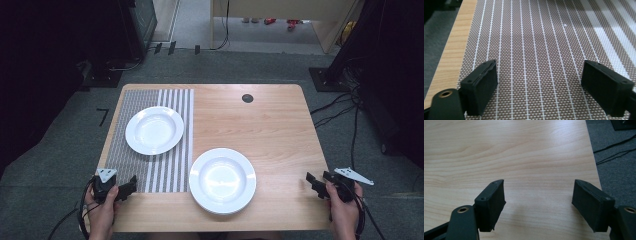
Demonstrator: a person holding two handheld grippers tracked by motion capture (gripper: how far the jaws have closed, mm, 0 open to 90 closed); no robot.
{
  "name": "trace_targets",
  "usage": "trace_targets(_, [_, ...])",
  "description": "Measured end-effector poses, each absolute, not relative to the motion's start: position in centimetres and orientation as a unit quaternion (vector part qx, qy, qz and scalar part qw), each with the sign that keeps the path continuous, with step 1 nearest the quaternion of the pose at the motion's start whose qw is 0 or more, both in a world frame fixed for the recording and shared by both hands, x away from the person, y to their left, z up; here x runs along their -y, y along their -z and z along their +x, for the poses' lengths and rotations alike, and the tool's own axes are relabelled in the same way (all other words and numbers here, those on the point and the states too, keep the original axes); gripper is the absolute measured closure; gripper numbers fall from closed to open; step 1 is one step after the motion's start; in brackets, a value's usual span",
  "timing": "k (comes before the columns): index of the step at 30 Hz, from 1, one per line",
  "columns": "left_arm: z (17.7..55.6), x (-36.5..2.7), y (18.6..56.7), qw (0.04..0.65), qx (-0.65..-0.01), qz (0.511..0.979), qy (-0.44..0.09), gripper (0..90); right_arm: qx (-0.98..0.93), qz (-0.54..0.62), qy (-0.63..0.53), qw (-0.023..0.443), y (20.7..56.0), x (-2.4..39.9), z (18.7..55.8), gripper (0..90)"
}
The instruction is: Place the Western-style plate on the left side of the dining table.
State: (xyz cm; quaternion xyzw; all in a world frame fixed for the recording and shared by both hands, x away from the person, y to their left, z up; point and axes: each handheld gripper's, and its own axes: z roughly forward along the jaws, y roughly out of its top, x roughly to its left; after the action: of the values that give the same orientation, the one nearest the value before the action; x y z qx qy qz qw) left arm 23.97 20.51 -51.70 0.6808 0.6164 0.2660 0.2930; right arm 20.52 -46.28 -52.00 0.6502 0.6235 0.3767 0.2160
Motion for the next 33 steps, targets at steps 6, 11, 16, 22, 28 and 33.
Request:
trace_targets(6, [23.9,-20.6,51.8,0.296,-0.614,0.682,-0.267,13.2,-0.635,0.646,-0.361,0.222,52.2,46.0,20.6,26.0])
trace_targets(11, [23.9,-20.6,51.8,0.296,-0.614,0.682,-0.267,13.2,-0.643,0.638,-0.355,0.231,52.4,45.5,20.7,23.4])
trace_targets(16, [23.9,-20.6,51.8,0.296,-0.613,0.682,-0.267,13.2,-0.662,0.626,-0.330,0.248,52.5,44.8,20.8,19.5])
trace_targets(22, [23.9,-20.6,51.8,0.297,-0.613,0.681,-0.268,13.2,-0.675,0.618,-0.310,0.258,52.5,44.2,20.9,17.5])
trace_targets(28, [23.9,-20.6,51.8,0.297,-0.613,0.681,-0.268,13.2,-0.676,0.617,-0.308,0.259,52.5,44.2,21.0,17.1])
trace_targets(33, [23.9,-20.6,51.8,0.297,-0.613,0.681,-0.268,13.2,-0.677,0.616,-0.308,0.260,52.5,44.2,21.0,16.9])
